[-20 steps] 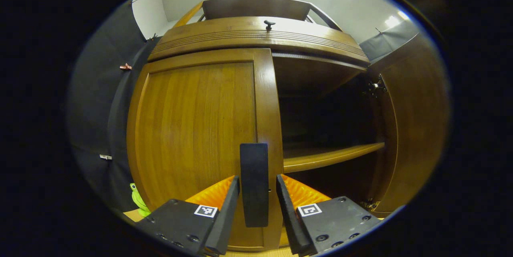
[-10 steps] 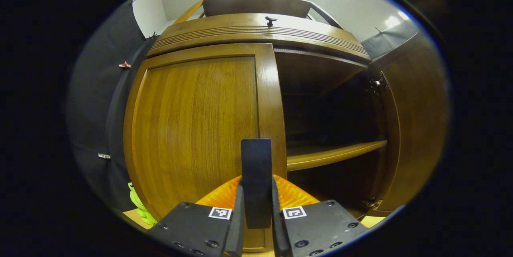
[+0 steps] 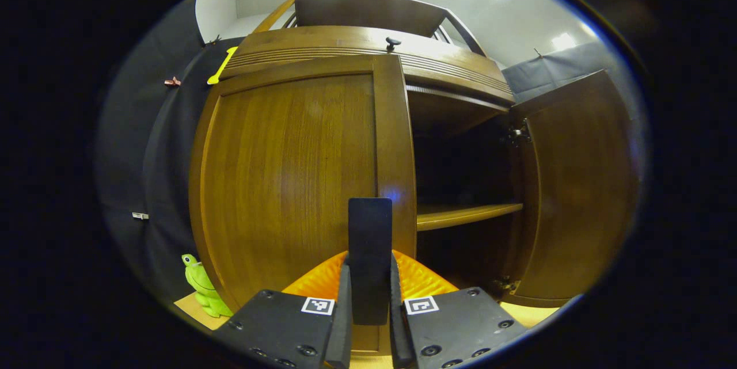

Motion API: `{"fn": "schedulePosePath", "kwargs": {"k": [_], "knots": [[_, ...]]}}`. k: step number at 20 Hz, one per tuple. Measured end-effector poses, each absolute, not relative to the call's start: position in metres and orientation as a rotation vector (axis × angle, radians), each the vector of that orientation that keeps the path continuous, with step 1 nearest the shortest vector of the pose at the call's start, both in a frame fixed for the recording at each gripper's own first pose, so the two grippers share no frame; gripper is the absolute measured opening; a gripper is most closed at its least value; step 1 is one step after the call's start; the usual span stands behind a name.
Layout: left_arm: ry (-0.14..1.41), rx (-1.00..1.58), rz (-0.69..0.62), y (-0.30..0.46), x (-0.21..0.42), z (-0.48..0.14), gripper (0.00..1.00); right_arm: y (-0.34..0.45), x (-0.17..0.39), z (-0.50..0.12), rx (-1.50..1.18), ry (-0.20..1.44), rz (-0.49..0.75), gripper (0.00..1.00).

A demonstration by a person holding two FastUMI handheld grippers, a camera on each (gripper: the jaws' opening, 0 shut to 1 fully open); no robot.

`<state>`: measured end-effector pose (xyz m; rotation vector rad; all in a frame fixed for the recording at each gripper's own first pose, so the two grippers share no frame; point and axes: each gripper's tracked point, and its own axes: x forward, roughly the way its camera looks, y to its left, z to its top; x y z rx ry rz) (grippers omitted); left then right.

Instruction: Open the right door of the double-door shoe cabinet with the right hand, and open the left door with the left hand.

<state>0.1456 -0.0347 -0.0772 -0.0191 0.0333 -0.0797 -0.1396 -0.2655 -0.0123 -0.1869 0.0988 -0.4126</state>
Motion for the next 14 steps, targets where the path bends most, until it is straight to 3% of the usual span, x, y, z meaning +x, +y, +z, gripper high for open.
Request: {"fn": "schedulePosePath", "kwargs": {"k": [14], "knots": [[0.058, -0.017, -0.155, 0.027, 0.030, -0.060, 0.29, -0.139, -0.135, -0.028, -0.099, 0.078, -0.207, 0.95]]}}
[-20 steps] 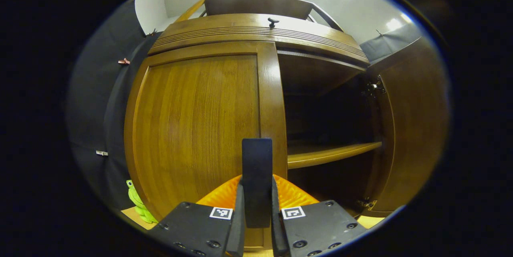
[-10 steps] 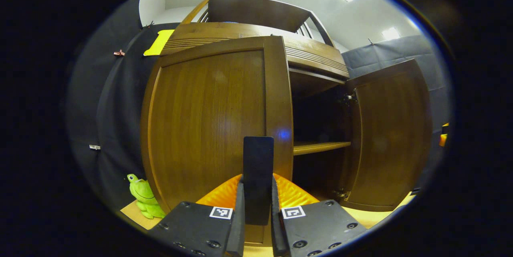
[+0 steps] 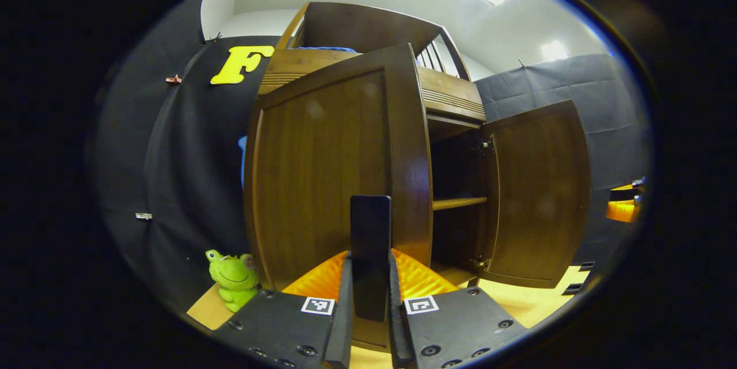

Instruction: Open the right door of the double-door shoe cabinet with the right hand, and open the left door with the left hand.

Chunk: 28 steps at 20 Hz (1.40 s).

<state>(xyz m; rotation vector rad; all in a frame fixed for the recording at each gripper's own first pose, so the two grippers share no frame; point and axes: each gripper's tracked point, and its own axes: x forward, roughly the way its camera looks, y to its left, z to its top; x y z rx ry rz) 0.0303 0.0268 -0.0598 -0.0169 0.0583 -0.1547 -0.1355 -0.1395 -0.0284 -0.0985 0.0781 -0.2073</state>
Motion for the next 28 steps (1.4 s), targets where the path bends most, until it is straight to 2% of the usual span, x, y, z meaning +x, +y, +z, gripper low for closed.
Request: {"fn": "schedulePosePath", "kwargs": {"k": [7, 14, 23, 28], "knots": [[0.058, -0.018, -0.053, 0.079, -0.011, -0.054, 0.27, -0.089, -0.100, -0.040, -0.039, 0.090, -0.060, 0.95], [0.056, 0.027, 0.046, 0.110, -0.028, -0.050, 0.19, -0.048, -0.077, -0.061, -0.049, 0.133, 0.087, 0.95], [0.067, 0.027, 0.169, 0.147, -0.038, -0.054, 0.12, -0.020, -0.061, -0.068, -0.059, 0.127, 0.191, 0.95], [0.074, 0.018, 0.205, 0.159, -0.041, -0.056, 0.07, -0.022, -0.059, -0.072, -0.076, 0.117, 0.197, 0.95]]}}
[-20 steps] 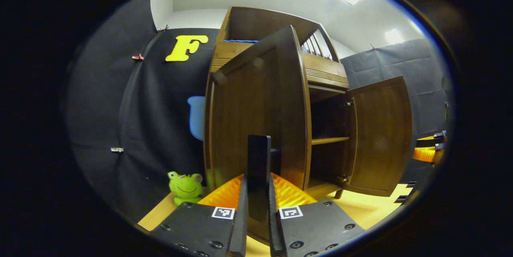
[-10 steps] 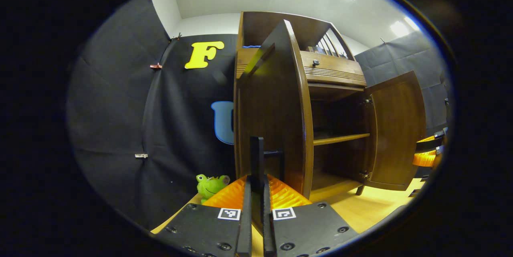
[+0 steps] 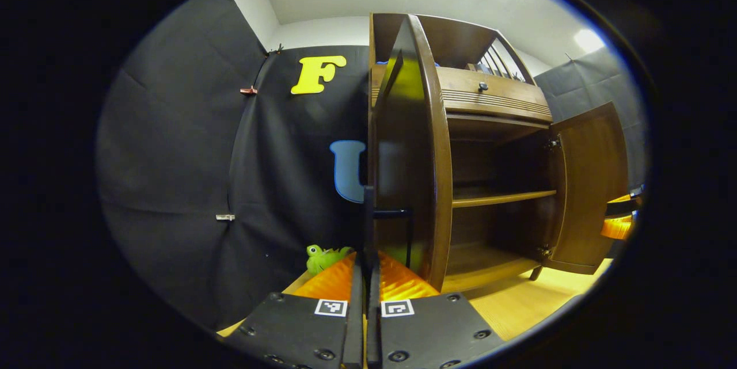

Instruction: Open the right door of the double-door shoe cabinet with the right hand, and open the left door with the left hand.

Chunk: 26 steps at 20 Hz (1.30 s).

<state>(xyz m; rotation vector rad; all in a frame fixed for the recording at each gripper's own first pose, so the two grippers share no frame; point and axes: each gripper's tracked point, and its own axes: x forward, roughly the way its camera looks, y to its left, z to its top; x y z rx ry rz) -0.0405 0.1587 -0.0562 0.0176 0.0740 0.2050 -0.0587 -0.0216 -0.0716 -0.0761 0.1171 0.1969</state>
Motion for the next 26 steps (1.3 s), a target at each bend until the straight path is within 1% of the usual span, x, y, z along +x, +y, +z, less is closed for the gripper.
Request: {"fn": "schedulePosePath", "kwargs": {"k": [10, 13, 14, 15, 16, 17, 18, 19, 20, 24, 26], "knots": [[0.111, 0.029, 0.239, 0.171, -0.065, -0.055, 0.07, -0.014, -0.044, -0.068, -0.049, 0.114, 0.198, 0.96], [0.119, 0.029, 0.248, 0.164, -0.076, -0.053, 0.09, -0.009, -0.040, -0.069, -0.040, 0.115, 0.204, 0.96], [0.125, 0.027, 0.245, 0.158, -0.079, -0.051, 0.04, -0.007, -0.040, -0.069, -0.039, 0.116, 0.206, 0.97], [0.126, 0.030, 0.235, 0.151, -0.083, -0.051, 0.02, -0.005, -0.039, -0.070, -0.040, 0.117, 0.208, 0.96], [0.124, 0.039, 0.231, 0.144, -0.088, -0.047, 0.07, -0.005, -0.039, -0.070, -0.041, 0.118, 0.208, 0.96], [0.118, 0.052, 0.232, 0.141, -0.091, -0.043, 0.02, -0.005, -0.039, -0.071, -0.044, 0.119, 0.207, 0.96], [0.105, 0.060, 0.227, 0.134, -0.094, -0.036, 0.01, -0.005, -0.039, -0.072, -0.046, 0.120, 0.205, 0.96], [0.099, 0.060, 0.213, 0.125, -0.096, -0.032, 0.07, -0.005, -0.039, -0.072, -0.045, 0.120, 0.204, 0.96], [0.096, 0.057, 0.180, 0.113, -0.095, -0.029, 0.07, -0.004, -0.038, -0.072, -0.043, 0.120, 0.203, 0.97], [0.084, 0.029, 0.079, 0.071, -0.083, -0.027, 0.07, -0.002, -0.039, -0.071, -0.021, 0.121, 0.204, 0.98], [0.074, 0.007, 0.040, 0.056, -0.073, -0.027, 0.10, -0.002, -0.043, -0.068, -0.017, 0.119, 0.202, 0.98]]}}
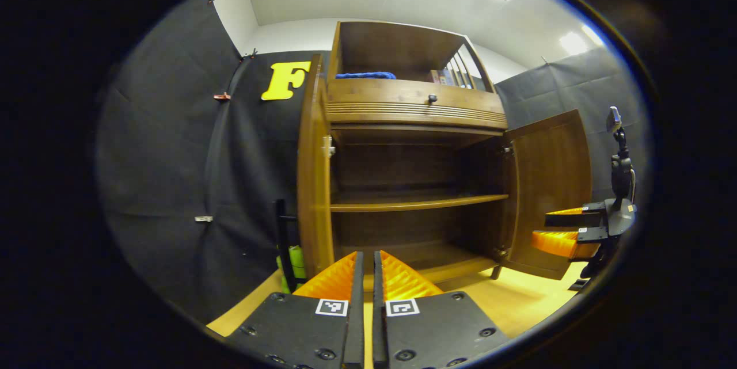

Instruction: Open the right door of the double-door shoe cabinet with the right hand, and open the left door with the left hand.

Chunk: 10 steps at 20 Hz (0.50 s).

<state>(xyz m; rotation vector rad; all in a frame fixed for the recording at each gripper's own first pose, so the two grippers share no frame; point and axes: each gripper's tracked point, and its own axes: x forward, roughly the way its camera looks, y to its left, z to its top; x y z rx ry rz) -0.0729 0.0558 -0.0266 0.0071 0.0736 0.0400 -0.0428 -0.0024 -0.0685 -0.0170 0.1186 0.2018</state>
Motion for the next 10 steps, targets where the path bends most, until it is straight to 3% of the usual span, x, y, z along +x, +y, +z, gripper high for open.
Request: {"fn": "schedulePosePath", "kwargs": {"k": [4, 5, 9, 10], "knots": [[0.085, -0.024, 0.026, 0.045, -0.057, -0.032, 0.27, -0.008, -0.052, -0.065, -0.022, 0.115, 0.195, 0.98], [0.091, -0.038, 0.019, 0.042, -0.054, -0.036, 0.36, -0.010, -0.054, -0.063, -0.024, 0.114, 0.190, 0.98], [0.105, -0.025, 0.005, 0.035, -0.046, -0.044, 0.96, -0.017, -0.058, -0.056, -0.043, 0.103, 0.173, 0.98], [0.109, -0.032, 0.002, 0.033, -0.043, -0.045, 0.95, -0.019, -0.058, -0.055, -0.050, 0.100, 0.169, 0.98]]}}
